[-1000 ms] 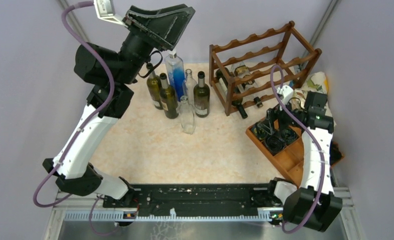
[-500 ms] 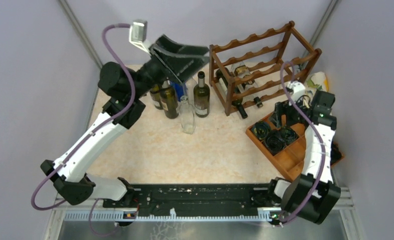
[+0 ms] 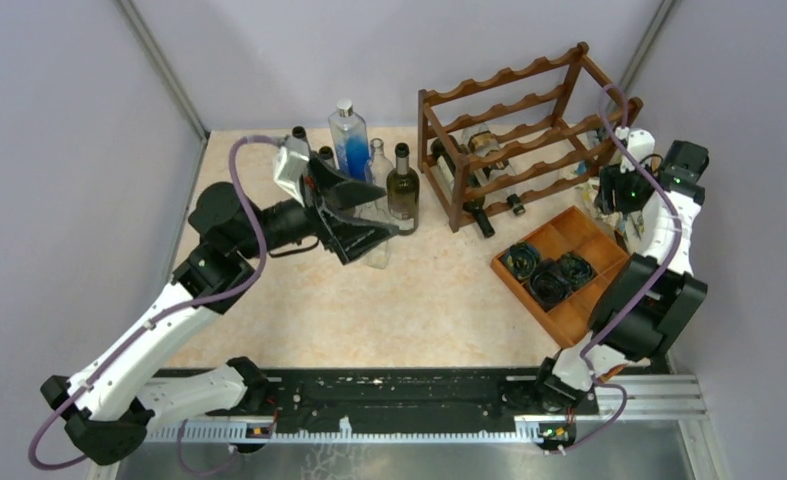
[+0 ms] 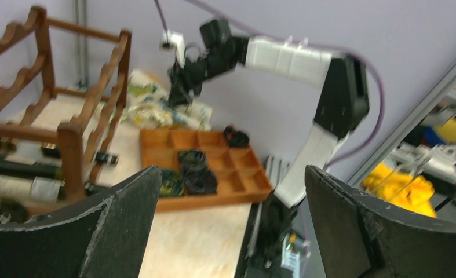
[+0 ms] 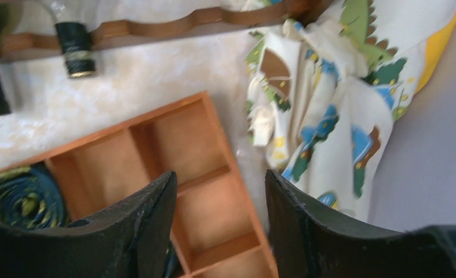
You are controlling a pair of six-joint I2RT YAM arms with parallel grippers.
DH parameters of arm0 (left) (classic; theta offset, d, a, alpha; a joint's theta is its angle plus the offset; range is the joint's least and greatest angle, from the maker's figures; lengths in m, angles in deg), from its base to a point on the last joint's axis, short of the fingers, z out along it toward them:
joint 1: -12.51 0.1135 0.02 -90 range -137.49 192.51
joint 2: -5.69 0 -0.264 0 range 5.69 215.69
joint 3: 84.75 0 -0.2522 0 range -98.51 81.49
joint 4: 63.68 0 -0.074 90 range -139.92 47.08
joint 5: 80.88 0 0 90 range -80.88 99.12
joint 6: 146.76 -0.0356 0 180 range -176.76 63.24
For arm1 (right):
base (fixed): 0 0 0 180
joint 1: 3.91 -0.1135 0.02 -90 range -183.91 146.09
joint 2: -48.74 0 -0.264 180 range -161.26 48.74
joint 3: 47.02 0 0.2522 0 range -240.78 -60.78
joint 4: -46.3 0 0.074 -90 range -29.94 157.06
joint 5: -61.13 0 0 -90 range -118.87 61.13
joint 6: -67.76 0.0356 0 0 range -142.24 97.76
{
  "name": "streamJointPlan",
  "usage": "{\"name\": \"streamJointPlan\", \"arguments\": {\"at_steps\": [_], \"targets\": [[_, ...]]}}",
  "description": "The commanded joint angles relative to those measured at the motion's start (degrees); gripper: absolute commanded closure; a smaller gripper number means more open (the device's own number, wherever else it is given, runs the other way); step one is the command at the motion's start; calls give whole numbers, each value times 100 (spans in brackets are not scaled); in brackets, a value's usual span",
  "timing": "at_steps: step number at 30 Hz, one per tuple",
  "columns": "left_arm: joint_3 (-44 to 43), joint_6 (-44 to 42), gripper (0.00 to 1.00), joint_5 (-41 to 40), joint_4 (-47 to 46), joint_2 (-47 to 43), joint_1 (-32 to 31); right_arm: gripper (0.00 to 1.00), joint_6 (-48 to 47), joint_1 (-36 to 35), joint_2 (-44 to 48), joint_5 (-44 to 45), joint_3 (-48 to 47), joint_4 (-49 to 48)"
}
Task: Put the wine bottle on the wine rack
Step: Move the distractor to the corner of the board.
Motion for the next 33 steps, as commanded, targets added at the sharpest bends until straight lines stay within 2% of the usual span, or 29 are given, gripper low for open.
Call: {"name": "streamJointPlan", "arguments": {"at_steps": [1, 6, 10, 15, 17, 22, 24, 26, 30, 32, 33], "targets": [[671, -1170, 1, 28, 269, -256, -2, 45, 13, -70, -724, -183, -686, -377], [1486, -1607, 1, -170, -205, -516, -2, 66, 603, -142, -1682, -751, -1365, -350], [2139, -1979, 1, -222, -723, -723, -2, 67, 998, -256, -2227, -699, -1506, -570], [2262, -2162, 1, -150, -913, -683, -2, 66, 1550, -331, -2419, 516, -980, -1624], [2220, -2131, 1, -45, -912, -670, -2, 70, 1693, -330, -2421, 1211, -735, -2044], [2235, -1667, 1, 226, -828, -908, -2, 77, 1735, -291, -2395, 3119, -302, -2681], [2330, -1432, 1, 232, -830, -1101, -2, 78, 1619, -242, -2399, 3426, -247, -2725], [2425, -1200, 1, 187, -789, -1283, -2, 77, 1537, -181, -2357, 3115, -300, -2519], [2443, -698, 1, -14, -536, -1536, -2, 69, 1044, -169, -1698, 1241, -313, -1678], [2408, -454, 1, -144, -360, -1588, -3, 66, 887, -173, -1197, 568, -253, -1332], [2392, -334, 1, -204, -268, -1601, -2, 61, 829, -172, -937, 305, -209, -1208]]}}
